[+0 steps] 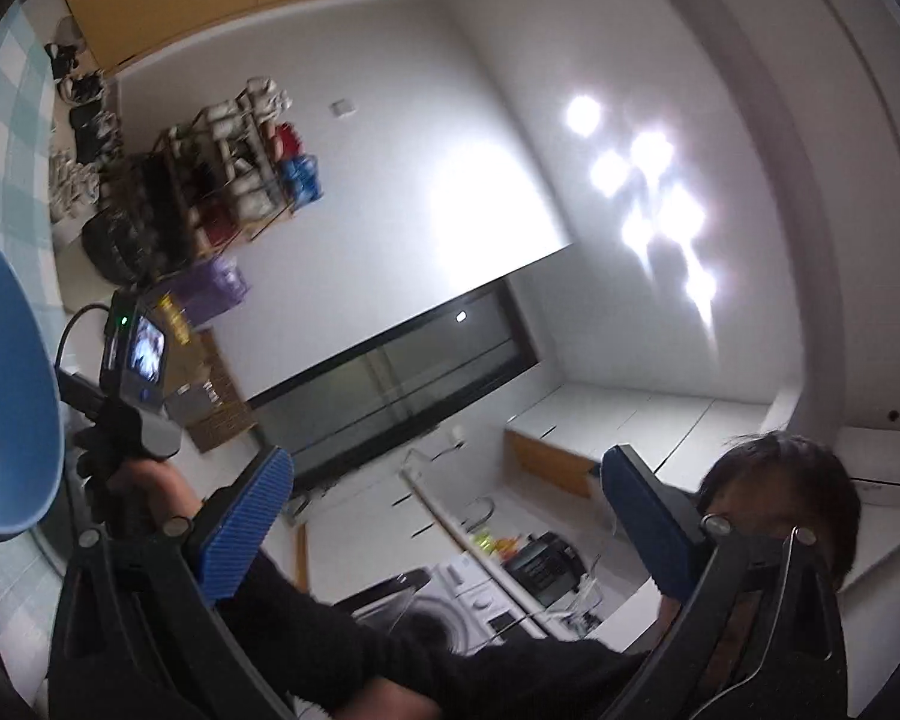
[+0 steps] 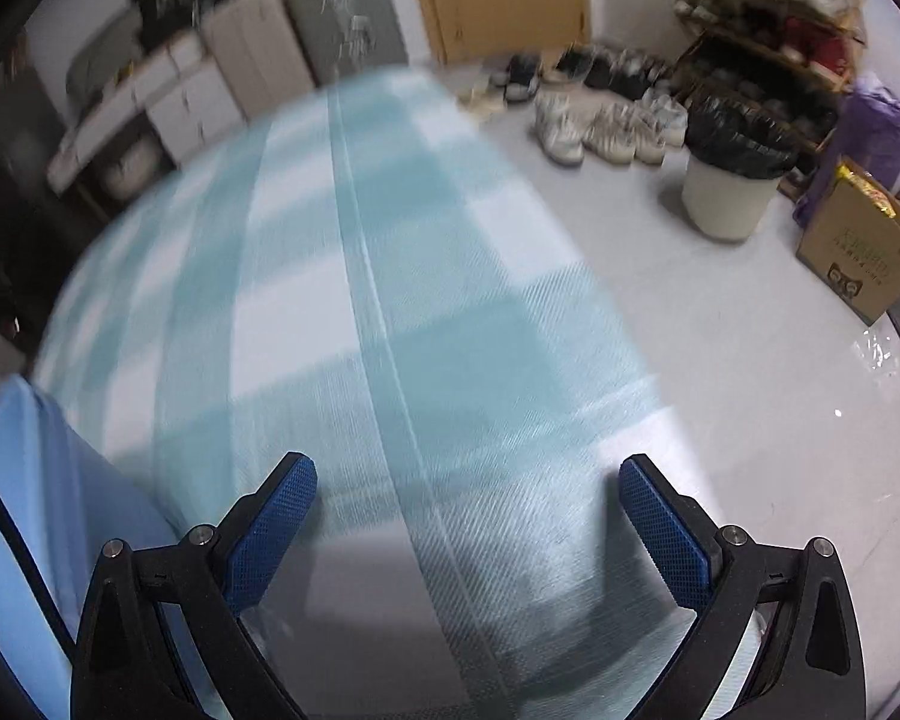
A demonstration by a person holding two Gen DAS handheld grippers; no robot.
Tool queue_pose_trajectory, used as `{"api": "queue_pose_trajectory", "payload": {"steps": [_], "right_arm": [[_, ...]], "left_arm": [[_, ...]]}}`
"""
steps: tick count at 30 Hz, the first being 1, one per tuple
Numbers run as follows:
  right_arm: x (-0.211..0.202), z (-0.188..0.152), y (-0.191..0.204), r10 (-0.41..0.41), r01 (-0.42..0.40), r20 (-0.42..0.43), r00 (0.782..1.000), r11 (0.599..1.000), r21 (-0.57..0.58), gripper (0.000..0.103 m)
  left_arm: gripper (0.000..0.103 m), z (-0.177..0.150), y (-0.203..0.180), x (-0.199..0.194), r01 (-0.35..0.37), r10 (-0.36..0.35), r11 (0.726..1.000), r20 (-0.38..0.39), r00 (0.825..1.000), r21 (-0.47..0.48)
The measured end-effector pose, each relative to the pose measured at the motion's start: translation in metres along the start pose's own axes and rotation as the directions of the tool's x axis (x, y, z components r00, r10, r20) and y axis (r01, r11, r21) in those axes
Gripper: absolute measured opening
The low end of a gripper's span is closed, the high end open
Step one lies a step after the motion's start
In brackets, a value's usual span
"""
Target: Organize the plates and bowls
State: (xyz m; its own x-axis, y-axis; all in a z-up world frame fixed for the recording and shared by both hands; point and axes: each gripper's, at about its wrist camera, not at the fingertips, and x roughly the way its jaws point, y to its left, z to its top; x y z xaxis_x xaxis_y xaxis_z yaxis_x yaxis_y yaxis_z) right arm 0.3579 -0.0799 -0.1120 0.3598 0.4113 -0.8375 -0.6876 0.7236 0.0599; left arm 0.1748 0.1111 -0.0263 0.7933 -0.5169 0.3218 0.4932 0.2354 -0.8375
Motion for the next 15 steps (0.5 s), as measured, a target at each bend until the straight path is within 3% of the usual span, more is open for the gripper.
{"api": "queue_pose_trajectory", "payload": {"steps": [2, 5, 7, 9, 15], "right_arm": [[-0.001, -0.004, 0.009, -0.031, 0.033, 0.037, 0.999, 0.998, -0.050, 0.103], [0.003, -0.007, 0.015, -0.040, 0.041, 0.022, 0.999, 0.996, -0.081, 0.103], [0.003, -0.007, 0.014, -0.037, 0.039, 0.027, 0.999, 0.996, -0.075, 0.102], [0.003, -0.008, 0.015, -0.044, 0.047, 0.029, 0.999, 0.995, -0.084, 0.102], [0.010, -0.012, 0.021, -0.072, 0.077, 0.042, 0.997, 0.990, -0.120, 0.102]], "left_arm": [[0.103, -0.002, 0.000, -0.001, -0.008, 0.008, 1.000, 0.028, 1.000, -0.007], [0.103, 0.003, -0.005, -0.005, -0.116, 0.115, 0.993, 0.070, 0.991, 0.010], [0.103, 0.004, -0.005, -0.012, -0.186, 0.182, 0.982, 0.127, 0.975, 0.020], [0.103, 0.005, -0.003, -0.022, -0.172, 0.167, 0.985, 0.177, 0.970, 0.014], [0.103, 0.001, 0.000, -0.028, -0.123, 0.117, 0.992, 0.212, 0.970, 0.013]]}}
